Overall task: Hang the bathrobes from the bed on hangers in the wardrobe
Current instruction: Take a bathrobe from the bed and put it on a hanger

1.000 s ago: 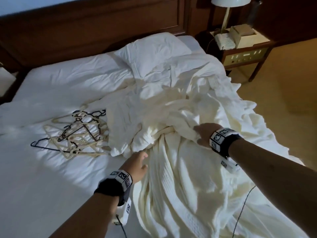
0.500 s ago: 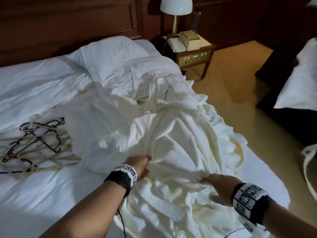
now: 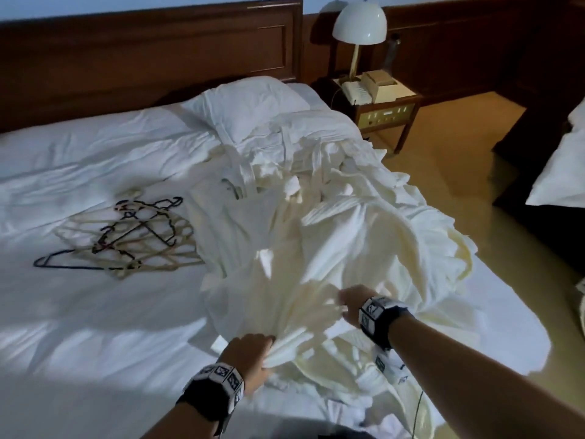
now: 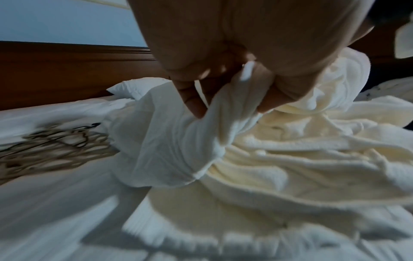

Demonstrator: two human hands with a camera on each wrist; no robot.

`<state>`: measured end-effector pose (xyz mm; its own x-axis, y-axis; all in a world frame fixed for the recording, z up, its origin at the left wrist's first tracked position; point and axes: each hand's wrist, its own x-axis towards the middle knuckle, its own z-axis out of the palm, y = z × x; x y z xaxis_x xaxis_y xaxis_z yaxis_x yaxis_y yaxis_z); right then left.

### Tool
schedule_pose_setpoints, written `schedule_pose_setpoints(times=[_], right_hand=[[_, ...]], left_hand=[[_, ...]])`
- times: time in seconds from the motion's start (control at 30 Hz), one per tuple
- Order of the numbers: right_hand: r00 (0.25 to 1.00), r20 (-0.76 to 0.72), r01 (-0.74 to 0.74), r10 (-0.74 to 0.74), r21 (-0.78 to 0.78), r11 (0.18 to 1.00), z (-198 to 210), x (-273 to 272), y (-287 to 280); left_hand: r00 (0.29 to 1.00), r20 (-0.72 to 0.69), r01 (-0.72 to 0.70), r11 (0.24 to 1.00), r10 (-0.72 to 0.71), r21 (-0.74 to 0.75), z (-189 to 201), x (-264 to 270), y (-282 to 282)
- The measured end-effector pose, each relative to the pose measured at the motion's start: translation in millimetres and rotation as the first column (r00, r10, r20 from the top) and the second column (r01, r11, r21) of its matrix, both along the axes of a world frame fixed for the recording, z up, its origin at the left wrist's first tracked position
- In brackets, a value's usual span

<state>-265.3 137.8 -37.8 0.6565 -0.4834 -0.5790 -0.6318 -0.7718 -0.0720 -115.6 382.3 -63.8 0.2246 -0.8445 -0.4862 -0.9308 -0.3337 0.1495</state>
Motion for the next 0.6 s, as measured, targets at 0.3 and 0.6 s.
schedule_pose_setpoints(times=[0.3, 0.6], right_hand=[[0.945, 0.318, 0.071, -0.078, 0.031, 0.997, 18.0, -25.8, 107.5], [0.995, 0.059, 0.081, -0.074, -0.132, 0.988, -11.3, -12.6, 65.9]], left_hand=[[0.96, -0.185, -0.194, 0.977, 0.208, 0.091, -15.2, 45.2, 54.4], [0.825, -0.382, -0.43, 0.901, 0.416, 0.052, -28.2, 22.9, -19.4]])
